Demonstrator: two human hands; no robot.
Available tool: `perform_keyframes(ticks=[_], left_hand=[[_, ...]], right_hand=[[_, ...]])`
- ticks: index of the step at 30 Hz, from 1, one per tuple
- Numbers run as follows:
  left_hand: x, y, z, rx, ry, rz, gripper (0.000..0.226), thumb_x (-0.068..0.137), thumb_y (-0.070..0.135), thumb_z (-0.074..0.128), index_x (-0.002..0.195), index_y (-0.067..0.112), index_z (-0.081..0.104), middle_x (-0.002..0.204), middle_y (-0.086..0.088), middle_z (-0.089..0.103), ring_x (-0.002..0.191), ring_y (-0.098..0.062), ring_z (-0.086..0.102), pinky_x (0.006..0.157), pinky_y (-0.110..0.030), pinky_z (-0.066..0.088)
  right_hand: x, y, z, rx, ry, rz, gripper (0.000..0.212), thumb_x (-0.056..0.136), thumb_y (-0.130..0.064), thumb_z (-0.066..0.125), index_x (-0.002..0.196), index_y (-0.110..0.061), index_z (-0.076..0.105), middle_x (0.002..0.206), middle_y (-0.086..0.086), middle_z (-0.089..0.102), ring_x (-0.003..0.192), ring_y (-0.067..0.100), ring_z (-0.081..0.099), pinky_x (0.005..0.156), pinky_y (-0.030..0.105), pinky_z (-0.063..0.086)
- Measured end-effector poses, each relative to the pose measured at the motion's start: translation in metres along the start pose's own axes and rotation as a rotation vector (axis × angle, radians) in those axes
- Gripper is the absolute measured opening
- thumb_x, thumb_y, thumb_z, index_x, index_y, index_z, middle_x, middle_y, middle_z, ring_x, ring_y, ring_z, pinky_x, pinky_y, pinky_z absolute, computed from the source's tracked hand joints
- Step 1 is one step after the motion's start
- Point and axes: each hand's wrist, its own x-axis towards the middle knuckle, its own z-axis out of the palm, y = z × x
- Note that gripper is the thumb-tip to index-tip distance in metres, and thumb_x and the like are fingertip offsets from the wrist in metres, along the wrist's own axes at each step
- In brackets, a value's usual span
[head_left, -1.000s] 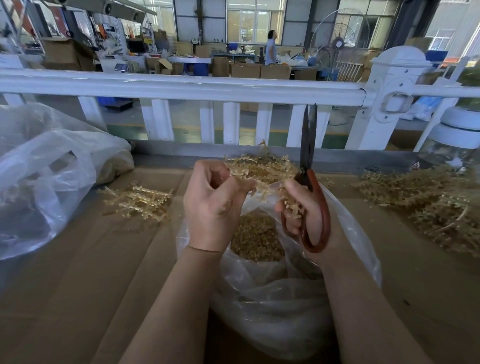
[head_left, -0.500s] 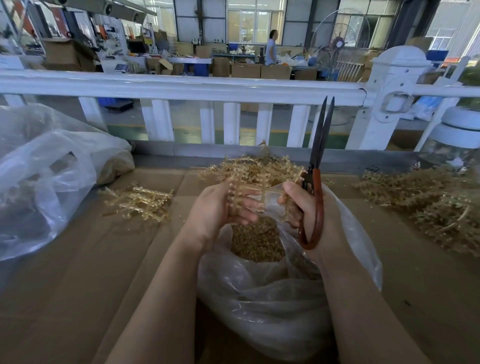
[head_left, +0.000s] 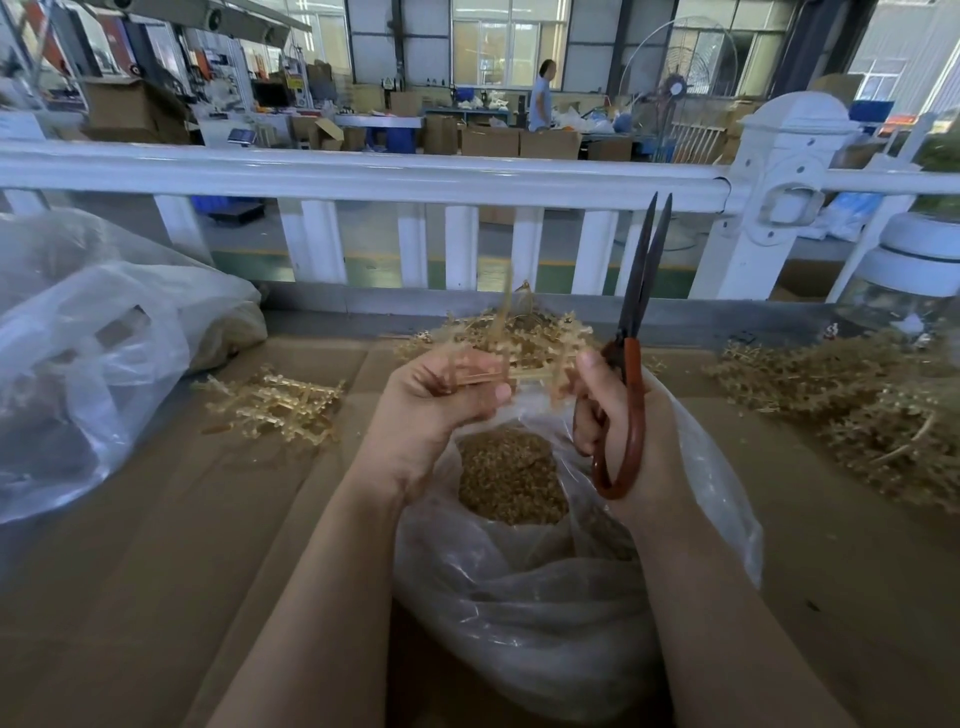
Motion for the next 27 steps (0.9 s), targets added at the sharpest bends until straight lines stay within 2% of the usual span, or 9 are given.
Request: perform_keyframes(ticks=[3,5,8,11,17,20,22,25,27], left_hand=[[-0.001,0.000,0.001,-0.005,0.023,0.133,0.040,0.075,-0.021,0.064,0.069,0.018,0.076,0.082,0.001,0.075,0.075,-0.011,0.070,0.060,-0.022,0.055],[0.000,-0.001,0.001,0.039,0.055,0.189,0.034,0.074,-0.020,0.065,0.073,0.012,0.075,0.089,-0.001,0.076,0.086,-0.013,0.071,0.069,-0.023,0.056],[0.002,-0.002,-0.001,0.063,0.091,0.251,0.018,0.068,-0.007,0.071,0.081,0.006,0.071,0.095,0.000,0.076,0.098,-0.016,0.070,0.084,-0.027,0.054],[0.002,-0.002,-0.003,0.039,0.107,0.287,0.019,0.066,0.000,0.072,0.078,0.014,0.076,0.097,-0.002,0.075,0.100,-0.019,0.069,0.091,-0.032,0.054],[0.002,-0.002,-0.003,0.090,0.112,0.307,0.025,0.068,-0.011,0.072,0.081,0.010,0.074,0.111,-0.016,0.068,0.104,-0.023,0.067,0.083,-0.027,0.054],[0.002,0.001,0.001,0.089,0.113,0.200,0.042,0.073,-0.016,0.068,0.106,0.010,0.066,0.113,-0.008,0.065,0.091,-0.013,0.069,0.075,-0.024,0.055],[0.002,0.002,0.003,-0.078,0.146,0.016,0.054,0.075,-0.006,0.068,0.122,0.017,0.054,0.113,-0.006,0.067,0.083,-0.016,0.070,0.071,-0.031,0.060],[0.002,0.005,0.000,-0.349,0.117,-0.253,0.036,0.100,0.029,0.050,0.126,0.005,0.048,0.099,-0.016,0.071,0.083,-0.031,0.073,0.068,-0.040,0.061],[0.001,0.005,-0.005,-0.326,0.016,-0.351,0.071,0.091,0.064,0.046,0.125,0.002,0.053,0.101,-0.018,0.071,0.083,-0.028,0.072,0.068,-0.036,0.060]], right_hand=[[0.001,0.003,0.000,0.009,0.017,-0.019,0.038,0.095,-0.045,0.063,0.091,-0.008,0.069,0.066,0.008,0.054,0.039,0.012,0.031,0.039,0.030,0.018],[0.001,0.004,0.000,-0.010,0.029,-0.015,0.036,0.096,-0.045,0.063,0.091,-0.009,0.068,0.067,-0.001,0.057,0.040,0.011,0.032,0.039,0.031,0.017],[0.001,0.004,0.000,-0.073,0.024,-0.009,0.033,0.097,-0.044,0.063,0.088,-0.013,0.066,0.071,0.004,0.057,0.041,0.014,0.034,0.037,0.028,0.020],[0.000,0.001,0.001,-0.106,-0.060,0.024,0.027,0.096,-0.046,0.063,0.080,-0.025,0.069,0.073,0.010,0.064,0.037,0.012,0.037,0.035,0.023,0.027],[-0.002,-0.006,0.003,-0.046,-0.157,0.101,0.015,0.097,-0.020,0.065,0.083,-0.015,0.069,0.062,-0.001,0.063,0.037,0.009,0.038,0.035,0.020,0.029],[-0.002,-0.009,0.004,-0.020,-0.120,0.101,0.011,0.096,-0.008,0.062,0.086,-0.005,0.064,0.068,0.003,0.065,0.038,0.009,0.036,0.036,0.021,0.027],[-0.002,-0.008,0.006,-0.024,-0.081,0.093,0.008,0.096,-0.007,0.062,0.089,-0.002,0.062,0.076,0.009,0.066,0.039,0.010,0.036,0.038,0.024,0.025],[-0.003,-0.007,0.006,-0.063,-0.016,0.080,0.008,0.095,-0.009,0.063,0.088,-0.008,0.062,0.070,0.016,0.058,0.041,0.015,0.033,0.042,0.033,0.018],[-0.003,-0.007,0.005,-0.091,-0.011,0.068,0.011,0.096,-0.010,0.063,0.085,-0.009,0.065,0.059,0.006,0.054,0.041,0.014,0.034,0.041,0.029,0.018]])
